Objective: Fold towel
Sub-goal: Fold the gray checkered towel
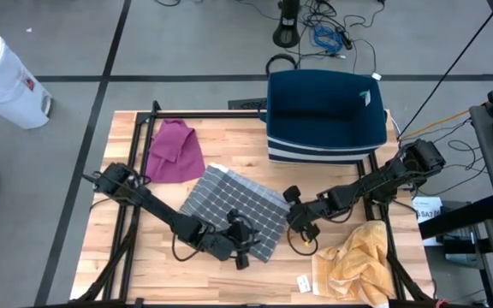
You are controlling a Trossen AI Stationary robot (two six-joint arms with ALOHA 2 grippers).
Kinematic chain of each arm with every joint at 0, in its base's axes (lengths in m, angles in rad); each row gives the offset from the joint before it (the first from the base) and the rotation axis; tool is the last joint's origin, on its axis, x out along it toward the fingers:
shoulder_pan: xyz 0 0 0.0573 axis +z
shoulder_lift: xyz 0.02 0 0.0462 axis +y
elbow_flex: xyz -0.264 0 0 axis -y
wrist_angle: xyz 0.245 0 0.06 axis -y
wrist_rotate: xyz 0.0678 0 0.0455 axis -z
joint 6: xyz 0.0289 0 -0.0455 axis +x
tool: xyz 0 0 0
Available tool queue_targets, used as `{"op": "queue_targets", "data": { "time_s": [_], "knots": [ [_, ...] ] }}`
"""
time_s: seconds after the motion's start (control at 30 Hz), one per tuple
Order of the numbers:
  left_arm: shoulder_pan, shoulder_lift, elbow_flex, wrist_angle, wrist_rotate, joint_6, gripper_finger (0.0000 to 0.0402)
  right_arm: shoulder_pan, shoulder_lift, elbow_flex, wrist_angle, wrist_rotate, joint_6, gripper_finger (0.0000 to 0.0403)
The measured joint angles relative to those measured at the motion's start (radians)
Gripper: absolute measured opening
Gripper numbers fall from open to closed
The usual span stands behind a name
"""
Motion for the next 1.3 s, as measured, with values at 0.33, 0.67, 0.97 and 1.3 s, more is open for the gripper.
{"op": "queue_targets", "data": {
  "time_s": [0.33, 0.67, 0.97, 1.3],
  "knots": [
    [-0.013, 0.005, 0.000, 0.032, -0.011, -0.051, 0.0198, -0.066, 0.001, 0.000, 0.083, -0.009, 0.039, 0.0000],
    [-0.014, 0.007, 0.000, -0.227, -0.138, -0.262, 0.0208, -0.050, 0.002, 0.000, 0.010, -0.247, 0.197, 0.0000],
    [-0.007, 0.007, 0.000, -0.489, -0.234, -0.481, 0.0209, 0.032, 0.001, 0.000, 0.011, -0.422, 0.275, 0.0030],
    [0.004, 0.012, 0.000, -0.687, -0.161, -0.625, 0.0209, 0.049, -0.057, 0.000, -0.001, -0.371, 0.307, 0.0167]
  ]
}}
